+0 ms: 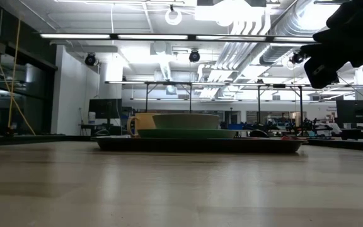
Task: Set up tray
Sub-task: Put the blue spoon on the red table napkin to right of the green plate
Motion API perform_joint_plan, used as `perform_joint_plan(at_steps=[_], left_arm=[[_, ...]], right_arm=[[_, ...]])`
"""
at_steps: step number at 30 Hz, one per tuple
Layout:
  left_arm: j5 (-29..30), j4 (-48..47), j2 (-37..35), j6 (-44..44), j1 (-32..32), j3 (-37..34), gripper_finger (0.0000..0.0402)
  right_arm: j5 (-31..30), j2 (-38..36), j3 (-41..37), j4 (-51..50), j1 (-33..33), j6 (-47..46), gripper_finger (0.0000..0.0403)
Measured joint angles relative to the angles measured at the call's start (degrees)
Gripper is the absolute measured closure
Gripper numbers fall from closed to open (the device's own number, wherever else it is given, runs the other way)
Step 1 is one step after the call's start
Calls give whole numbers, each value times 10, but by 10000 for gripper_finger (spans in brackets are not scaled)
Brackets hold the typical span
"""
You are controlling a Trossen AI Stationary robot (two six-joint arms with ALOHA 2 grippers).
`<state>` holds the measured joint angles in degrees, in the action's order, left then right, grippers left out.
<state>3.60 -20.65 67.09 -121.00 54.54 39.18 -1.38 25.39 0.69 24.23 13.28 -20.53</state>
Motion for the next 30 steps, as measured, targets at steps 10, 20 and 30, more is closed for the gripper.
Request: perform_joint_plan(at_steps=[10,20,30], left_arm=[[-68,-6,39,-68,0,0,346],[-73,-62,52,-70,0,0,346],[-117,-127,52,-95,0,0,346]], right_arm=[[13,0,0,-5,0,-1,318],[17,0,0,-8,0,1,318],[30,0,0,2,0,-1,318]])
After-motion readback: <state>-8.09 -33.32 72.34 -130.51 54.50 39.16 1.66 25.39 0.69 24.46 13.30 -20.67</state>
